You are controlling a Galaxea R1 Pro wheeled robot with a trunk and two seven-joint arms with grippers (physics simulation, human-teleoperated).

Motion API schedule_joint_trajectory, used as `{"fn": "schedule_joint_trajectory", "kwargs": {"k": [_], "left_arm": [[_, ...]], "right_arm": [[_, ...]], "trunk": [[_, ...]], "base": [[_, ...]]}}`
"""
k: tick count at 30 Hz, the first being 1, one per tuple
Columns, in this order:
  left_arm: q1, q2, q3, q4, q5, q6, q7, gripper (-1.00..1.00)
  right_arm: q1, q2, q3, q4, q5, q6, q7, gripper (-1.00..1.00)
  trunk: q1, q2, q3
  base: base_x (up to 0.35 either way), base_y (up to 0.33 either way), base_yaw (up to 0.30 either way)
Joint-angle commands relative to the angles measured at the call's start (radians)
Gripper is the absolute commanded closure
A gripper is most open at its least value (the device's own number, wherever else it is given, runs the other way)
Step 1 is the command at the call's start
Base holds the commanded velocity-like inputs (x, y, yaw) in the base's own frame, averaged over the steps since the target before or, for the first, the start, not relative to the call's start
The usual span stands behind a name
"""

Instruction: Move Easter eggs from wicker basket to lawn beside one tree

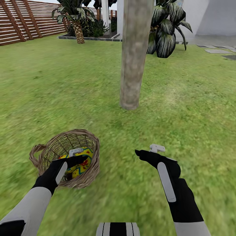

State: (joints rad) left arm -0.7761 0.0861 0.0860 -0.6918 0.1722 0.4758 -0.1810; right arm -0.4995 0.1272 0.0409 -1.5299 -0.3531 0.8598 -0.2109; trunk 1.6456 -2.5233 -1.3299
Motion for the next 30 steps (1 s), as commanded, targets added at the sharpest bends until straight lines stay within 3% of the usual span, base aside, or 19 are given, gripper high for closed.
{"fn": "schedule_joint_trajectory", "kwargs": {"k": [1, 12, 22, 30], "left_arm": [[-0.001, 0.000, 0.003, -0.001, 0.002, 0.013, -0.003, 1.00], [-0.001, 0.000, 0.003, -0.002, 0.002, 0.021, -0.003, 1.00], [-0.002, 0.000, 0.002, 0.000, 0.000, 0.039, -0.002, 1.00], [-0.002, 0.000, 0.002, 0.000, 0.000, 0.102, 0.000, 1.00]], "right_arm": [[-0.001, 0.000, 0.001, -0.001, -0.010, 0.003, -0.010, -1.00], [-0.001, 0.000, 0.001, -0.001, -0.010, 0.003, -0.010, -1.00], [-0.001, 0.000, 0.001, -0.001, -0.010, 0.003, -0.010, -1.00], [-0.001, 0.001, 0.001, -0.001, -0.010, 0.003, -0.010, -1.00]], "trunk": [[0.000, 0.000, -0.001], [-0.002, 0.000, 0.011], [-0.006, 0.003, 0.050], [-0.010, 0.005, 0.080]], "base": [[0.000, 0.000, 0.000], [0.000, 0.000, 0.000], [0.000, 0.000, 0.000], [0.000, 0.000, 0.000]]}}
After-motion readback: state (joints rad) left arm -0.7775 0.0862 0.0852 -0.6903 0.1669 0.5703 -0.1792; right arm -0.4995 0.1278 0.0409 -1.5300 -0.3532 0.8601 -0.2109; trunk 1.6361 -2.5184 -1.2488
